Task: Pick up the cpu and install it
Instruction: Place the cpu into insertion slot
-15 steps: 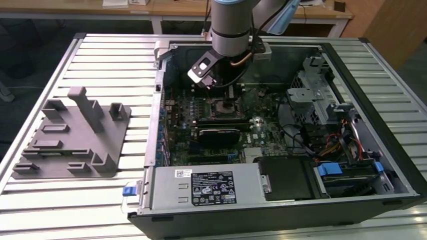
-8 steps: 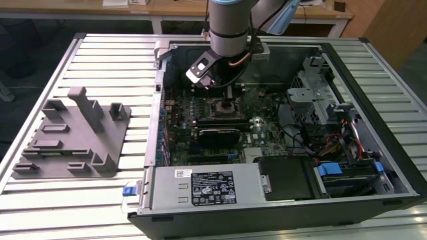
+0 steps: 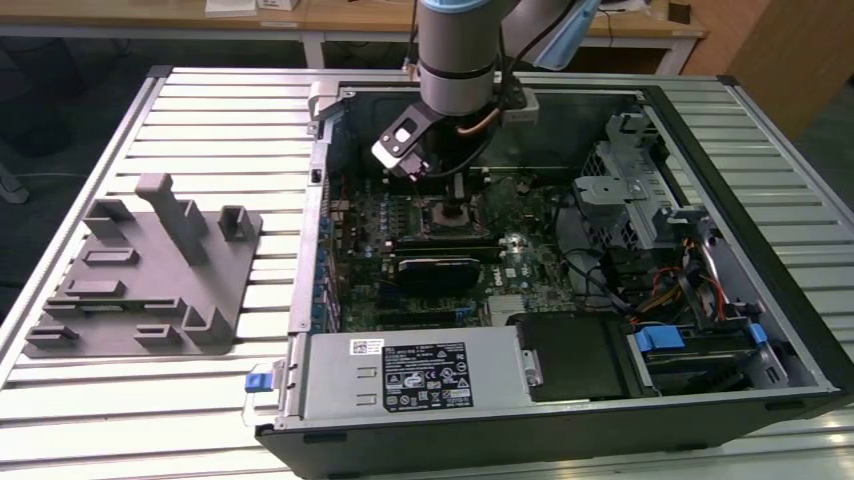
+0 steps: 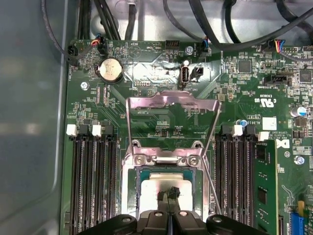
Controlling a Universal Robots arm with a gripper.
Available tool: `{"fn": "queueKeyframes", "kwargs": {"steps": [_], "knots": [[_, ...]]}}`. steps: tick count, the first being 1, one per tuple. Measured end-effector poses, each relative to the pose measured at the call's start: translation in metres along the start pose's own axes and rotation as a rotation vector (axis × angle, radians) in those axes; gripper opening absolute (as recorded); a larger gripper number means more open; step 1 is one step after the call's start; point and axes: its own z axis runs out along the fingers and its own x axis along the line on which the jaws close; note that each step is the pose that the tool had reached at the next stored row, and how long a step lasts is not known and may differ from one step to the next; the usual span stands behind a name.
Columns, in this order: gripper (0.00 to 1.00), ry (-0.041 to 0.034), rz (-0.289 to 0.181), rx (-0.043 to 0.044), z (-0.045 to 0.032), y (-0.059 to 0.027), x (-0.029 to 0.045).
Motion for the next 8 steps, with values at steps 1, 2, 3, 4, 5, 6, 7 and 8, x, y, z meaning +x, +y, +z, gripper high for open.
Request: {"fn": "queueKeyframes", "kwargs": {"steps": [1, 2, 3, 4, 5, 6, 7, 8], "knots": [[0.11, -0.0002, 0.0, 0.0001, 0.0002, 0.0, 0.0], [0.11, -0.0004, 0.0, 0.0002, 0.0002, -0.0001, -0.0001], [0.11, -0.0001, 0.0, 0.0, 0.0006, 0.0, 0.0], [0.11, 0.0001, 0.0, -0.0001, 0.0012, -0.0001, 0.0001], [0.11, 0.0, 0.0, 0.0, 0.0017, -0.0001, 0.0001], [0.11, -0.0002, 0.0, 0.0001, 0.002, -0.0002, 0.0], [0.11, -0.0003, 0.0, 0.0001, 0.0022, -0.0002, 0.0], [0.11, -0.0003, 0.0, 0.0002, 0.0023, -0.0002, 0.0]]}}
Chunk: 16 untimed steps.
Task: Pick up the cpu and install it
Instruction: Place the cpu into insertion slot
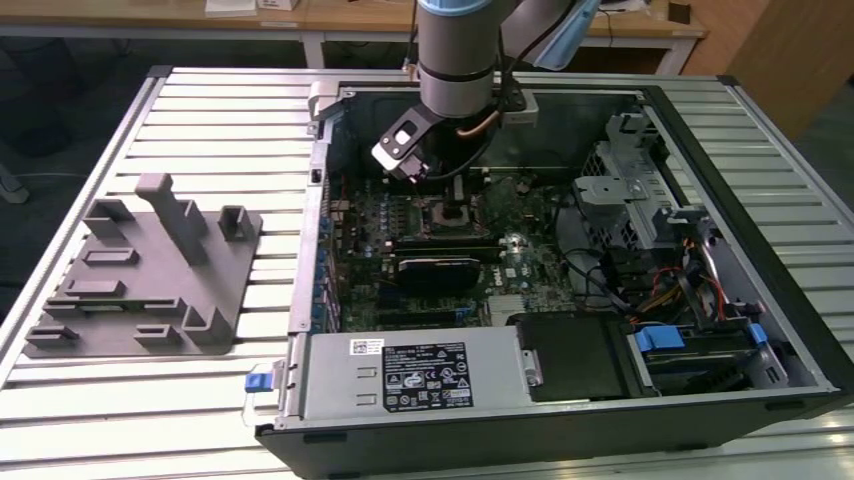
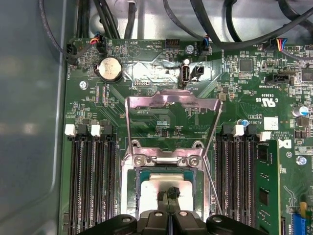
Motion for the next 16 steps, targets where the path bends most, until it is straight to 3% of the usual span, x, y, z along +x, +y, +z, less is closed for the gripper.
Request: {"fn": "queueKeyframes", "kwargs": {"steps": [16], "knots": [[0.11, 0.0, 0.0, 0.0, 0.0019, -0.0001, 0.0001]]}}
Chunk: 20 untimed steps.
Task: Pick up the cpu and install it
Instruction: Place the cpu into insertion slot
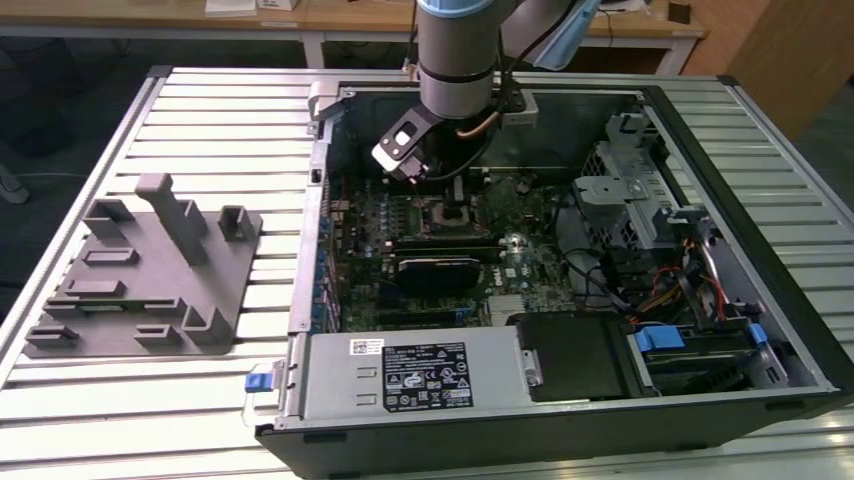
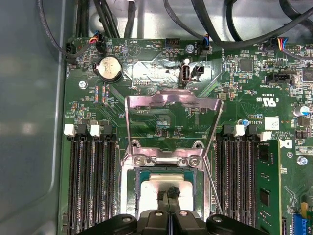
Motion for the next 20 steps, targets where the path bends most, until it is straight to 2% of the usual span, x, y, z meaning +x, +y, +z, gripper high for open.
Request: {"fn": "queueKeyframes", "kwargs": {"steps": [5, 9, 13, 20], "knots": [[0.11, 0.001, 0.0, -0.0008, -0.0007, 0.0001, 0.0001], [0.11, 0.0003, 0.0, -0.0002, -0.0074, 0.0005, -0.0001], [0.11, 0.0002, 0.0, -0.0002, -0.0182, 0.0012, -0.0003], [0.11, 0.0002, 0.0, -0.0002, -0.0423, 0.0028, -0.0007]]}}
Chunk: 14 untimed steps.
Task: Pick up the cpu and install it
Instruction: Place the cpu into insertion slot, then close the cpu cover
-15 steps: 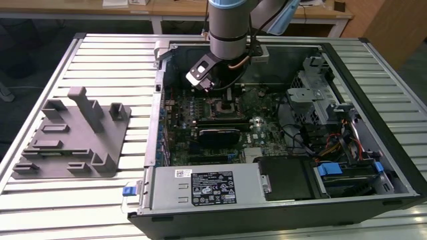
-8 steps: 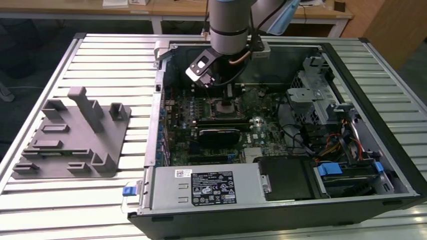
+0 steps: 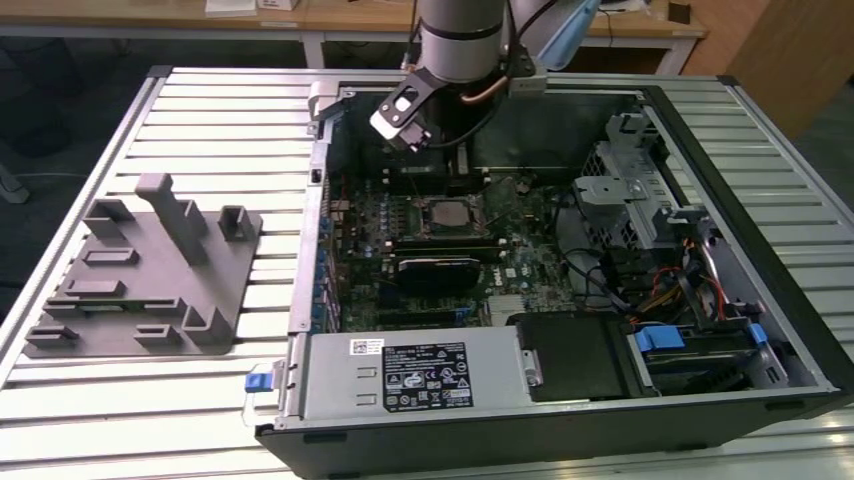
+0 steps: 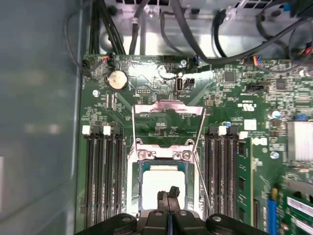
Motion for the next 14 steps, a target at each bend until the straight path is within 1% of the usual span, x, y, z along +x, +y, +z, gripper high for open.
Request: {"fn": "queueKeyframes", "kwargs": {"steps": [2, 4, 7, 14], "knots": [[0.11, 0.0, 0.0, 0.0, -0.0062, 0.0004, -0.0001], [0.11, -0.0001, 0.0, 0.0001, -0.01, 0.0007, -0.0002], [0.11, 0.0, 0.0, 0.0, -0.0113, 0.0008, -0.0002], [0.11, -0.0001, 0.0, 0.0, -0.0113, 0.0026, -0.0002]]}}
